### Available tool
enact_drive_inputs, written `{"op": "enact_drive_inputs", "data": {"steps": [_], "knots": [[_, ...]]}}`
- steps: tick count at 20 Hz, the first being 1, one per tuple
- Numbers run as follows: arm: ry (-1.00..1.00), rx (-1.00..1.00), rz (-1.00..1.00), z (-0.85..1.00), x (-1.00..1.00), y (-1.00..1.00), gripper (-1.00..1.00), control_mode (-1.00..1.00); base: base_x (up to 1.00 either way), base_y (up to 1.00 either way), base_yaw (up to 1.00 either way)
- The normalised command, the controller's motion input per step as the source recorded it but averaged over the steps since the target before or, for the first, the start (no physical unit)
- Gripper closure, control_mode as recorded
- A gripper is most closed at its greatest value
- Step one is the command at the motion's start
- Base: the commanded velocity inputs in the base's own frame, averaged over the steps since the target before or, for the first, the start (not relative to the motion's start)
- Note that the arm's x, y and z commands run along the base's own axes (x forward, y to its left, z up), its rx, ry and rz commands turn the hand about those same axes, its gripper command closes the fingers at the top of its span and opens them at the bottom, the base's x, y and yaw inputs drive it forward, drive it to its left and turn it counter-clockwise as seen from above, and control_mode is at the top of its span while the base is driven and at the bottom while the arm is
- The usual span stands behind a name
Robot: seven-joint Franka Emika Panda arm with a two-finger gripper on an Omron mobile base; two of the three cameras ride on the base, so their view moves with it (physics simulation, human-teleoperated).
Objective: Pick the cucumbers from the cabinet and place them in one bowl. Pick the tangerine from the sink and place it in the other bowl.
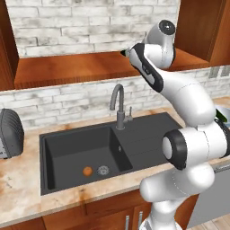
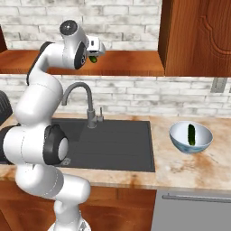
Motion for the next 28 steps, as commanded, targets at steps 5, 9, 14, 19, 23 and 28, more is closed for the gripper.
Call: {"op": "enact_drive_inputs", "data": {"steps": [5,9,14,19,23,28], "knots": [[0.02,0.00,0.00,-0.02,0.28,0.00,-1.00,-1.00,0.00,0.00,0.00],[0.03,0.00,0.00,0.00,0.41,0.00,-1.00,-1.00,0.00,0.00,0.00],[0.05,0.00,0.00,0.02,0.34,0.00,-1.00,-1.00,0.00,0.00,0.00],[0.01,0.00,0.00,-0.01,0.05,0.00,-1.00,-1.00,0.00,0.00,0.00],[0.00,0.00,0.00,-0.33,0.10,-0.03,-1.00,-1.00,0.00,0.00,0.00],[0.00,0.00,0.00,-0.38,0.11,0.00,-1.00,-1.00,0.00,0.00,0.00]]}}
